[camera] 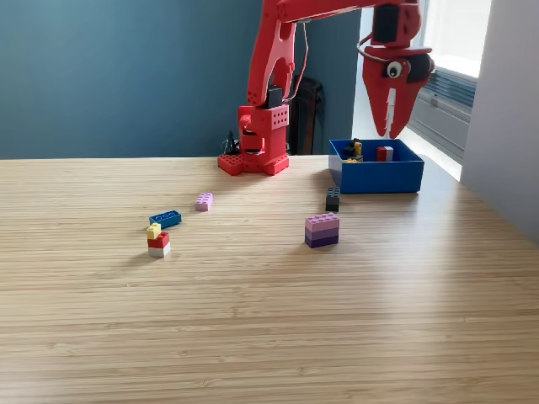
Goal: Grasp a lego block and put it in the bin.
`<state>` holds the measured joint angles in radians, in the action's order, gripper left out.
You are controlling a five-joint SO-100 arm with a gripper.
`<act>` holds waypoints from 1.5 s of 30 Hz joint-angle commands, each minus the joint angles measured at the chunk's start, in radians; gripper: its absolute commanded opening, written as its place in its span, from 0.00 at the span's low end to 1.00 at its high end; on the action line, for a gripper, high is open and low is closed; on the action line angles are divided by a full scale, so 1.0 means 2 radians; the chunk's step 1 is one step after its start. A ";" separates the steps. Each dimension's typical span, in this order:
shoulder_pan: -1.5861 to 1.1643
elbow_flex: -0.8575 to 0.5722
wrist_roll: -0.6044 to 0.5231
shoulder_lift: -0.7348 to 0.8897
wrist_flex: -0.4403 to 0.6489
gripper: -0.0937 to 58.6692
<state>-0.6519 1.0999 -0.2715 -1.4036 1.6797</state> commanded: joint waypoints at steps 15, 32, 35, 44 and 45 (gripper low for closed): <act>0.157 0.080 0.029 -0.056 -0.092 0.08; 0.164 0.083 0.037 -0.056 -0.094 0.08; 0.166 0.080 0.035 -0.056 -0.094 0.08; 0.225 0.072 0.054 -0.056 -0.095 0.12; 0.235 0.072 0.058 -0.056 -0.095 0.15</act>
<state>-0.2393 1.2701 -0.1718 -1.4067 1.5048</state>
